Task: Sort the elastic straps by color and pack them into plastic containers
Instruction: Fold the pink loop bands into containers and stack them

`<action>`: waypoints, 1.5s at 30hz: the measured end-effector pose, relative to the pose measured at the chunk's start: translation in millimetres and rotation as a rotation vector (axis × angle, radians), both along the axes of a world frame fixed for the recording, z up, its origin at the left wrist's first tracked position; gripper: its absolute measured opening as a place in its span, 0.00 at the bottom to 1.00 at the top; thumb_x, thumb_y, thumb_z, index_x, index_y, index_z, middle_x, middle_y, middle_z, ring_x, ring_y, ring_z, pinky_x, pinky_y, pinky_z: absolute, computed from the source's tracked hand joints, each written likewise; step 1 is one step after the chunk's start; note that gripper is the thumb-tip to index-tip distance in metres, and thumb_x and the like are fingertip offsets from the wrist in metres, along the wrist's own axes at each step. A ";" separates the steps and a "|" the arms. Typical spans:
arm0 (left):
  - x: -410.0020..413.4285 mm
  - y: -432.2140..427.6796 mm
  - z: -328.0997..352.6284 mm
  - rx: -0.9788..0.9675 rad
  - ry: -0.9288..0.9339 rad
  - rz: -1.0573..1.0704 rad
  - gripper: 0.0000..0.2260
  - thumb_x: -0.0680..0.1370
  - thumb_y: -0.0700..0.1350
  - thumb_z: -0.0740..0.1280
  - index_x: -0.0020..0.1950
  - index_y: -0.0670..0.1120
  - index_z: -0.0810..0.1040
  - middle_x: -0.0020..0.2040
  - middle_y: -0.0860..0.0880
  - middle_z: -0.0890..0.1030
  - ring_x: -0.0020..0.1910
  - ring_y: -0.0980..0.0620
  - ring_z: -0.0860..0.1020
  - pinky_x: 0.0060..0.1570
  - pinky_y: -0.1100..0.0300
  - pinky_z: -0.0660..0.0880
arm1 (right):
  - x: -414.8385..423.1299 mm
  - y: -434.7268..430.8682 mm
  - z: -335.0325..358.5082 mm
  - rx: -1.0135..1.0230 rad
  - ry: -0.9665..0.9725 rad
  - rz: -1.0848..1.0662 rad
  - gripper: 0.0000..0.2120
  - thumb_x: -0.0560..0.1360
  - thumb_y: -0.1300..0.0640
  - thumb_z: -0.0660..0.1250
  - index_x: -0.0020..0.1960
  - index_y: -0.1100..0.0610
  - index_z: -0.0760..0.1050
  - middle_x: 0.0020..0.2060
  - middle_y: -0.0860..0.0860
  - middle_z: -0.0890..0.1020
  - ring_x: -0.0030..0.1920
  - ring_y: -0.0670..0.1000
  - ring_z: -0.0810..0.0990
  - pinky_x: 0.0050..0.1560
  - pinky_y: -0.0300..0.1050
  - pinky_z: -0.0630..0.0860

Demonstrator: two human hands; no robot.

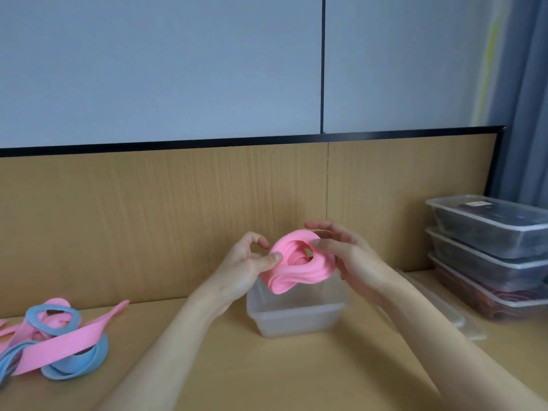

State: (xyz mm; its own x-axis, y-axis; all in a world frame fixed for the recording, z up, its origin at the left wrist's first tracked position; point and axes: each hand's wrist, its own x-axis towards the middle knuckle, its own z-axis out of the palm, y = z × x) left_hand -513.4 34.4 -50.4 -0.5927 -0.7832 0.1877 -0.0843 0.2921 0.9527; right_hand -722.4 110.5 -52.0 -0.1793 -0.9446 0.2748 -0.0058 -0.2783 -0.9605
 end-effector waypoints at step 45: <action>-1.8 -0.3 -53.3 -0.372 -0.261 0.076 0.16 0.75 0.48 0.75 0.60 0.63 0.80 0.74 0.61 0.63 0.74 0.65 0.55 0.67 0.64 0.54 | 2.4 -13.0 -54.3 0.110 0.795 -0.244 0.12 0.79 0.57 0.67 0.61 0.54 0.82 0.55 0.47 0.77 0.56 0.47 0.78 0.58 0.39 0.71</action>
